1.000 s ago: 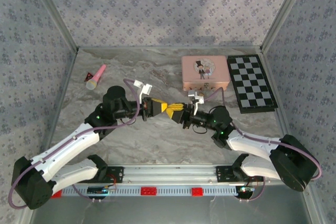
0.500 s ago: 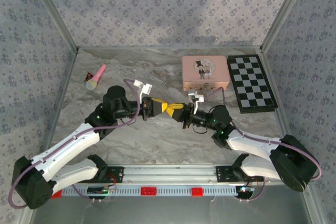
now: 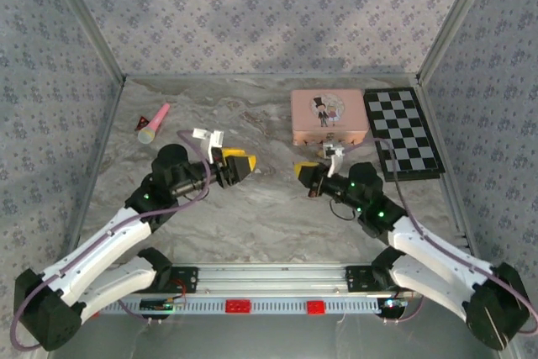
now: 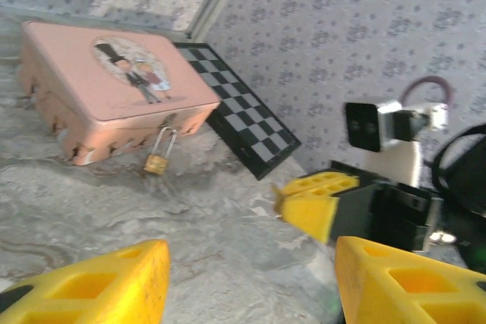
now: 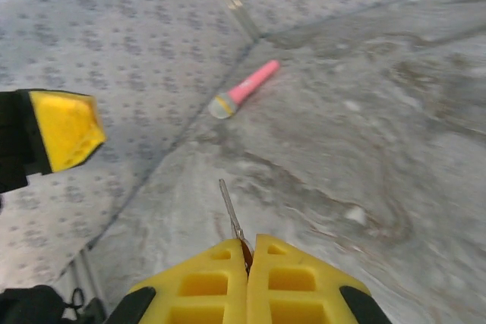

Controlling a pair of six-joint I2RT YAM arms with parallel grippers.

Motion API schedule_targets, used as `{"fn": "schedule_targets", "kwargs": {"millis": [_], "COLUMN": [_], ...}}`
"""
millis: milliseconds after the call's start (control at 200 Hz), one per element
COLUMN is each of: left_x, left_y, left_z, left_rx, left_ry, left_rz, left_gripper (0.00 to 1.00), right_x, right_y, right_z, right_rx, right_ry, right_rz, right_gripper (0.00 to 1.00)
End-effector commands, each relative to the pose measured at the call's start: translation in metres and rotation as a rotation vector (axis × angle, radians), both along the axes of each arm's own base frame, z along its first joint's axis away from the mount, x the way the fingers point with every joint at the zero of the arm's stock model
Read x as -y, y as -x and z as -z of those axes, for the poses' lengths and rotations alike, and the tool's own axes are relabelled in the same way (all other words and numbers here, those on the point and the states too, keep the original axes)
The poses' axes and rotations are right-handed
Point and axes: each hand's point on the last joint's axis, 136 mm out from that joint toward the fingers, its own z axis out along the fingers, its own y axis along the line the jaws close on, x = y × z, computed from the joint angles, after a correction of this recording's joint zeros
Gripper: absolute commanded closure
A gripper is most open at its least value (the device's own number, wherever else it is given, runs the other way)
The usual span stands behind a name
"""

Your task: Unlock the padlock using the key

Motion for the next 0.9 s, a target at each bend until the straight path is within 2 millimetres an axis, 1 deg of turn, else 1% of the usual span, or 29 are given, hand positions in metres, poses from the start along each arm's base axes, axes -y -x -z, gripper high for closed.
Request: {"fn": "schedule_targets", "kwargs": {"millis": [0, 70, 130, 165, 175, 325, 435, 615, 685, 750, 815, 895], "left_x": [0.003, 0.015, 0.030, 0.041, 0.043, 0.093, 0.123, 0.168, 0.180, 0.187, 0.194, 0.203], "left_y": [-0.021, -0.032, -0.041, -0.045, -0.046, -0.061, -0.078, -0.104, -0.116, -0.126, -0.137, -0.146], "left_z": [0.013, 0.026, 0.036, 0.042, 0.041, 0.066, 0.090, 0.129, 0.142, 0.157, 0.169, 0.184], "left_rx": [-0.060, -0.095, -0.112, -0.118, -0.111, -0.104, -0.127, -0.158, -0.153, -0.154, -0.147, -0.146], "left_ry": [-0.053, -0.082, -0.108, -0.130, -0.132, -0.238, -0.267, -0.323, -0.350, -0.379, -0.403, -0.439], "left_rz": [-0.060, -0.054, -0.034, -0.019, -0.015, 0.059, 0.079, 0.092, 0.072, 0.050, 0.030, 0.006], "left_gripper": [0.41, 0.41, 0.41, 0.41, 0.41, 0.41, 0.41, 0.43, 0.43, 0.43, 0.43, 0.43], "right_x": [0.043, 0.066, 0.083, 0.088, 0.090, 0.110, 0.123, 0.135, 0.136, 0.137, 0.136, 0.135], "right_y": [-0.001, 0.003, 0.007, 0.009, 0.010, 0.021, 0.028, 0.039, 0.042, 0.044, 0.045, 0.046], "right_z": [0.022, 0.028, 0.030, 0.029, 0.030, 0.030, 0.027, 0.022, 0.023, 0.024, 0.025, 0.025], "right_rx": [-0.100, -0.166, -0.194, -0.198, -0.201, -0.212, -0.201, -0.172, -0.180, -0.179, -0.179, -0.178], "right_ry": [0.165, 0.208, 0.231, 0.234, 0.234, 0.217, 0.195, 0.172, 0.145, 0.135, 0.126, 0.126], "right_rz": [0.166, 0.248, 0.298, 0.311, 0.313, 0.373, 0.419, 0.449, 0.455, 0.453, 0.446, 0.438], "right_gripper": [1.00, 1.00, 1.00, 1.00, 1.00, 1.00, 1.00, 1.00, 1.00, 1.00, 1.00, 1.00]}}
